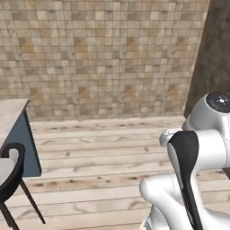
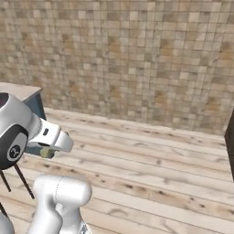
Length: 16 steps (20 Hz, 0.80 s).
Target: Retrieve the butter from the fridge and place it on a plate on the dining table. Then retrieve the butter knife by the fridge and place it near the plate.
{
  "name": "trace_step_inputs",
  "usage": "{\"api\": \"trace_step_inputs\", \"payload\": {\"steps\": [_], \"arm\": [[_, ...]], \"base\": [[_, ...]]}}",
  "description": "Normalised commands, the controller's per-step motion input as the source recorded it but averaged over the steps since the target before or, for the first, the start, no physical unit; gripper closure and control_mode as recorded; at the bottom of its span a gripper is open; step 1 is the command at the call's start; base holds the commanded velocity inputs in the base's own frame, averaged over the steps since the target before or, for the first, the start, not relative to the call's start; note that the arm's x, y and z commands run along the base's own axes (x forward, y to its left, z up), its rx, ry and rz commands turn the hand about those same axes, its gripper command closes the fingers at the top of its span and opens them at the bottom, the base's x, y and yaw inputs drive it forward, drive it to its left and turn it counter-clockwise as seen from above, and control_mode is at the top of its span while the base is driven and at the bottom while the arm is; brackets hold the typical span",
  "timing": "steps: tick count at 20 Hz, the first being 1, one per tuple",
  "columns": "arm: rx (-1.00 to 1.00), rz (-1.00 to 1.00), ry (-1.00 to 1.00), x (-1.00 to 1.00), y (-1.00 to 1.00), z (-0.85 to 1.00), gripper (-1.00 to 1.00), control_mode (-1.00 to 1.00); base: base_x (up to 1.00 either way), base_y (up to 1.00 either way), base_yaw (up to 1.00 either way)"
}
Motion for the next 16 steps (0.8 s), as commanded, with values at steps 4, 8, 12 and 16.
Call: {"api": "trace_step_inputs", "payload": {"steps": [4,8,12,16], "arm": [[0.0,0.0,0.0,0.0,0.0,0.0,1.0,1.0],[0.0,0.0,0.0,0.0,0.0,0.0,1.0,1.0],[0.0,0.0,0.0,0.0,0.0,0.0,1.0,1.0],[0.0,0.0,0.0,0.0,0.0,0.0,1.0,1.0]], "base": [[1.0,-0.08,0.45],[1.0,-0.15,0.61],[1.0,-0.07,0.67],[1.0,-0.22,0.64]]}}
